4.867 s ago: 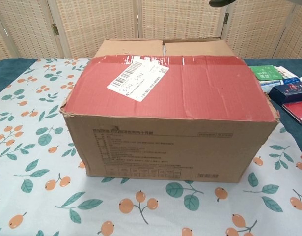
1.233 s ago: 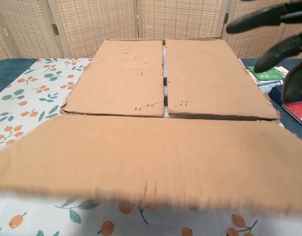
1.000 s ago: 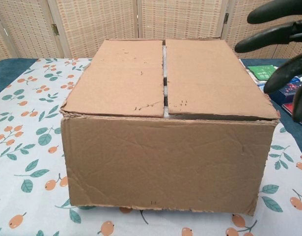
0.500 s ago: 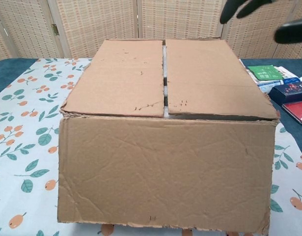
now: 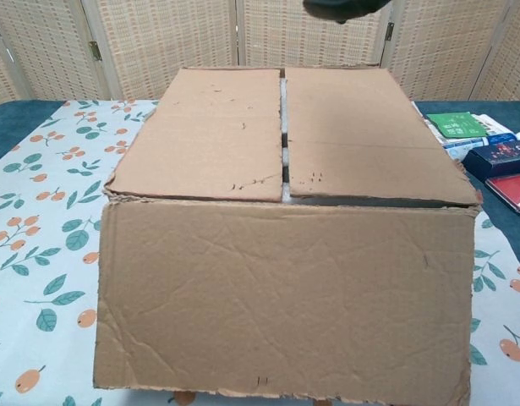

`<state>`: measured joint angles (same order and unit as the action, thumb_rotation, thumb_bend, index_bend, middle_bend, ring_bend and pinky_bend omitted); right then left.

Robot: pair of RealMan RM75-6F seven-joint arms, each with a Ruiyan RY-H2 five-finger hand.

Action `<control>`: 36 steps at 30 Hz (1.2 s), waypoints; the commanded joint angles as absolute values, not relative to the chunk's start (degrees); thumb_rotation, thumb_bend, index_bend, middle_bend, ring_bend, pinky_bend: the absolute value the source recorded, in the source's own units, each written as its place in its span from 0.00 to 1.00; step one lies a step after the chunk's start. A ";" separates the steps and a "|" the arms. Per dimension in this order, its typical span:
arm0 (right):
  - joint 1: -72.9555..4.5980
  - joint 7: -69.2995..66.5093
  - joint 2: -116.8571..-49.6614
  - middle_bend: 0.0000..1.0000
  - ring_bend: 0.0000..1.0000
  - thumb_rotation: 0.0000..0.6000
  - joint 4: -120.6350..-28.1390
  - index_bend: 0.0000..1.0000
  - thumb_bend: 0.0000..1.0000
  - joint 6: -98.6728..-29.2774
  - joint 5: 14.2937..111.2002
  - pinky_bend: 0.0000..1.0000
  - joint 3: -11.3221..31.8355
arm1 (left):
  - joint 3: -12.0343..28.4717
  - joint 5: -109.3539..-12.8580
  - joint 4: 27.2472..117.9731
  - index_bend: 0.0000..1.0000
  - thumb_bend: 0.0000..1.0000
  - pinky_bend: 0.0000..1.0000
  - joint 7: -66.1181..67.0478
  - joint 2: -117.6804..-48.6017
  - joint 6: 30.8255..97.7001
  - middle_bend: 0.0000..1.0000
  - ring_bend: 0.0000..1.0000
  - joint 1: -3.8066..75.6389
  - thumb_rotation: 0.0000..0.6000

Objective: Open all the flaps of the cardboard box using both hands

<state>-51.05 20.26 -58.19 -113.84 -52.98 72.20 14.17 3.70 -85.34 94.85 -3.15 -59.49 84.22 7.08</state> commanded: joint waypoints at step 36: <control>-62.00 23.95 -78.64 0.03 0.00 0.46 -90.85 0.58 0.53 -43.29 65.83 0.00 10.74 | 4.29 -85.02 93.65 0.32 0.26 0.00 -6.89 -58.86 87.09 0.00 0.00 5.33 1.00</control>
